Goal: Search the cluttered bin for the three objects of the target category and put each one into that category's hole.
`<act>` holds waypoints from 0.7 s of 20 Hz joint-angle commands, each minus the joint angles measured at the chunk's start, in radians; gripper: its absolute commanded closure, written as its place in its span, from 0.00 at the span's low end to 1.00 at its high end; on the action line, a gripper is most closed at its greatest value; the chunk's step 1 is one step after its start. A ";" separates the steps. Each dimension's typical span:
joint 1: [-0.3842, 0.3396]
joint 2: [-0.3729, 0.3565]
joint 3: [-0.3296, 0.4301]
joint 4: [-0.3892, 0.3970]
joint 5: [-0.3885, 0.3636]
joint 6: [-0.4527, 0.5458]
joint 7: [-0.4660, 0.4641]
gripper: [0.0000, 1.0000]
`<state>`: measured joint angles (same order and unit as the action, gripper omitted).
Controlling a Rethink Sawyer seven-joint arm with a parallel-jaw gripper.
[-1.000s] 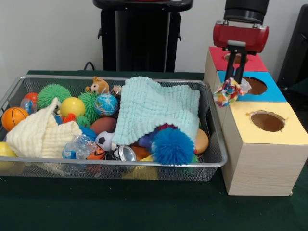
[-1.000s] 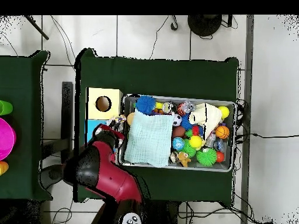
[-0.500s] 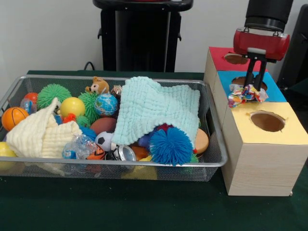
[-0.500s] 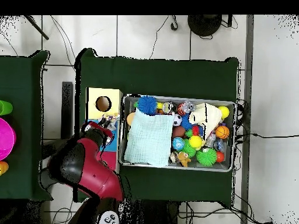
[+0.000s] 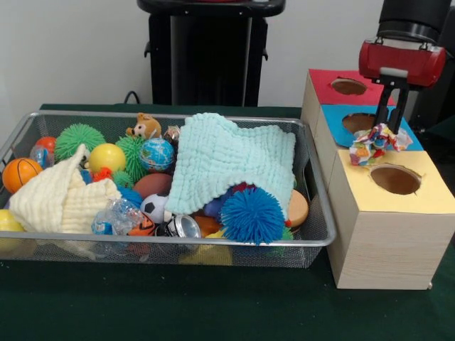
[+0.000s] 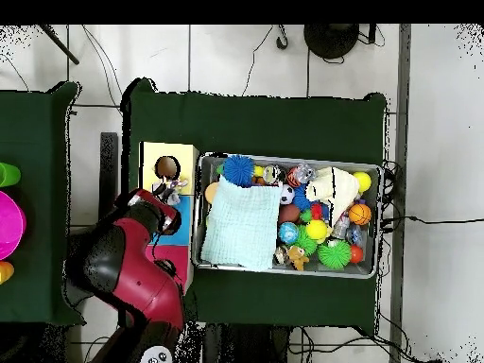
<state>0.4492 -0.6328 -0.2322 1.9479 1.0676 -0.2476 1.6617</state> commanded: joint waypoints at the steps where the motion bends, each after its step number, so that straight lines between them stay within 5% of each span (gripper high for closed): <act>1: 0.072 0.067 -0.096 -0.105 0.229 0.124 0.082 1.00; 14: 0.140 0.178 -0.268 -0.242 0.196 0.284 0.192 1.00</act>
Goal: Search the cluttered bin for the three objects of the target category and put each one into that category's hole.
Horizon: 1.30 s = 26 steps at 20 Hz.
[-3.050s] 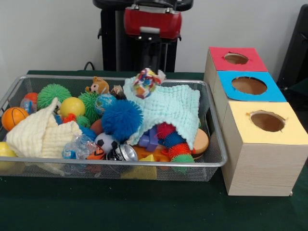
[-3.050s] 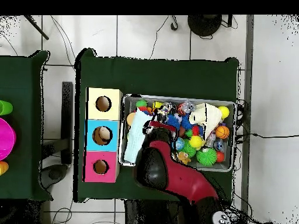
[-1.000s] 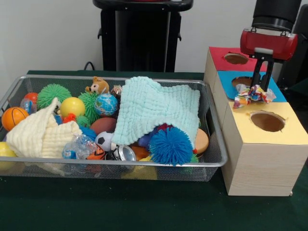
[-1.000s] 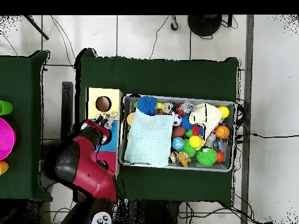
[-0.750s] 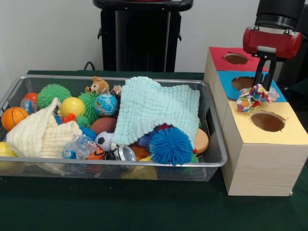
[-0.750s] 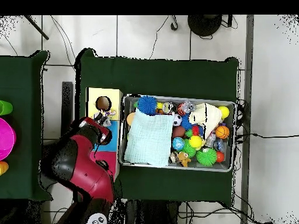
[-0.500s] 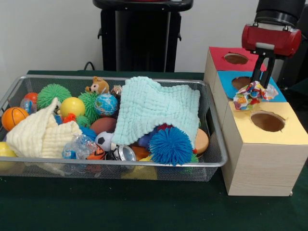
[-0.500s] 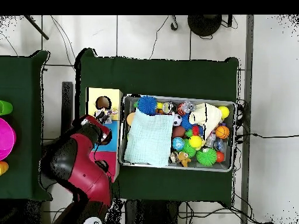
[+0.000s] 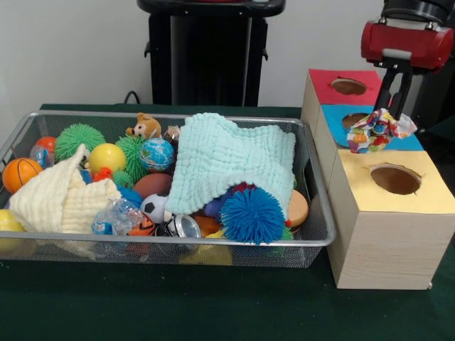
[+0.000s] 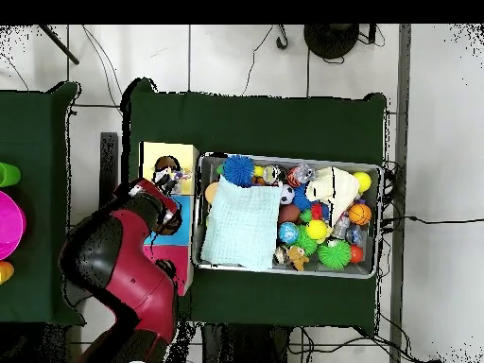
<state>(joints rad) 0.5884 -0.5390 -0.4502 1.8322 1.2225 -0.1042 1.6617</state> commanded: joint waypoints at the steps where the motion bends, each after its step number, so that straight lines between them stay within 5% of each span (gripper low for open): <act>1: 0.007 0.097 -0.060 -0.137 0.040 0.149 0.206 1.00; 14: -0.008 0.194 -0.083 -0.244 0.016 0.175 0.268 1.00; 26: -0.016 0.227 -0.067 -0.258 0.003 0.181 0.286 1.00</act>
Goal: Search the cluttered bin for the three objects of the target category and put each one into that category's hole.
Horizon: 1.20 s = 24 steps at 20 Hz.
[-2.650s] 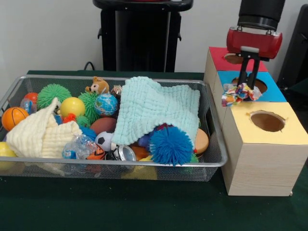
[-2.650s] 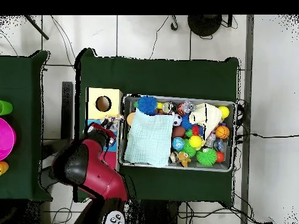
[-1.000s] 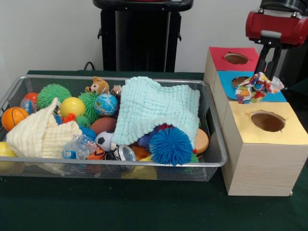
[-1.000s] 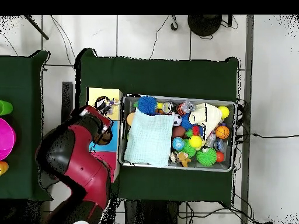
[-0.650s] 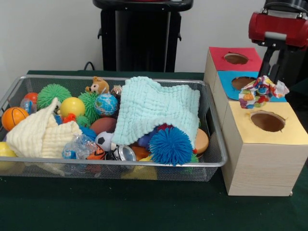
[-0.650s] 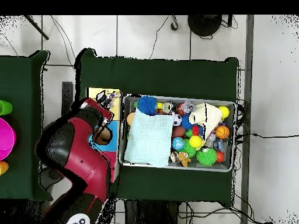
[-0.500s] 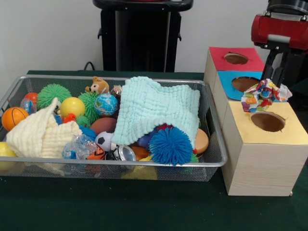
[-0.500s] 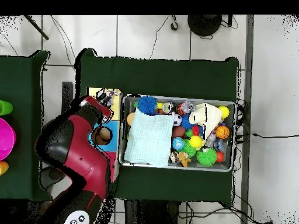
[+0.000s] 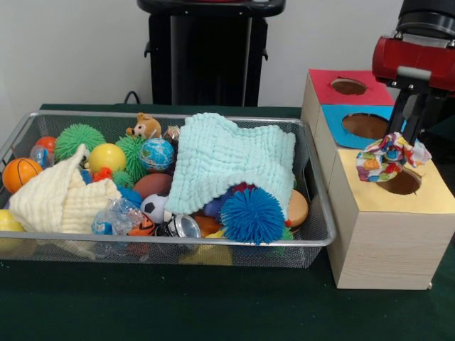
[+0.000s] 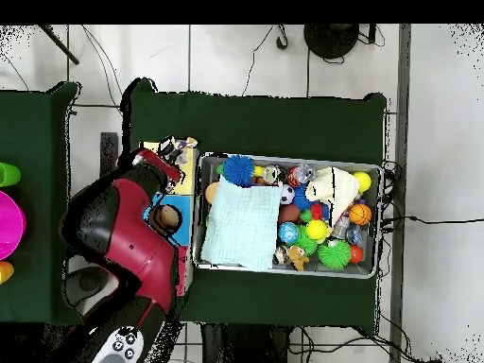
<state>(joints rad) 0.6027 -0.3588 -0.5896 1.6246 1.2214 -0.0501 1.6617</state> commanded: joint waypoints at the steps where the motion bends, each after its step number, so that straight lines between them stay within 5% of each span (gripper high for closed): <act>1: -0.034 0.047 0.082 -0.049 0.003 0.130 0.289 1.00; 10: -0.048 0.041 0.098 -0.030 -0.044 0.256 0.316 1.00; 24: -0.068 0.019 0.171 -0.028 -0.042 0.323 0.325 1.00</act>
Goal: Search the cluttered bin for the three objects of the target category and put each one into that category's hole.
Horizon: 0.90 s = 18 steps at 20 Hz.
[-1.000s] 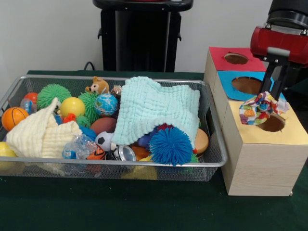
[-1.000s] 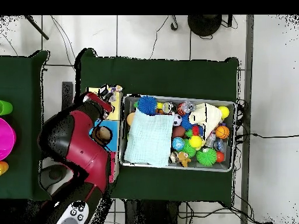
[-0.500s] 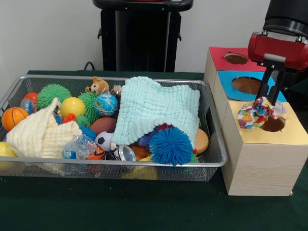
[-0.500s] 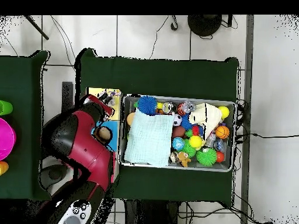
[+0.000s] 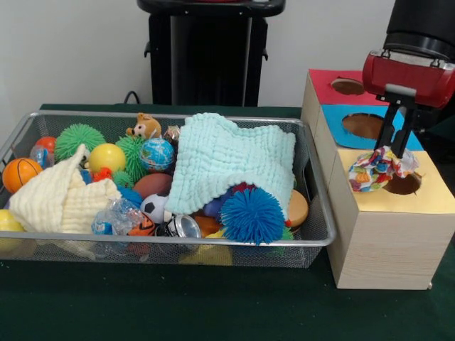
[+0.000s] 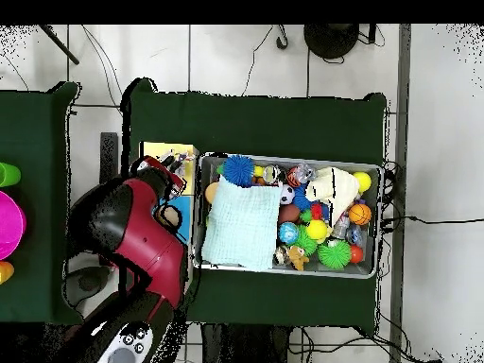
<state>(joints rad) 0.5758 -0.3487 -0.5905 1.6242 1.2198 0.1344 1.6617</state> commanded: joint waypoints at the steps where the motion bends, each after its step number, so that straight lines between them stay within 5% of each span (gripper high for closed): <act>1: -0.042 0.009 0.173 -0.030 -0.042 0.146 0.325 1.00; 18: -0.028 0.023 0.178 -0.076 -0.043 0.192 0.376 1.00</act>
<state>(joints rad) 0.5660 -0.3480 -0.5893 1.6136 1.2198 0.2192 1.7128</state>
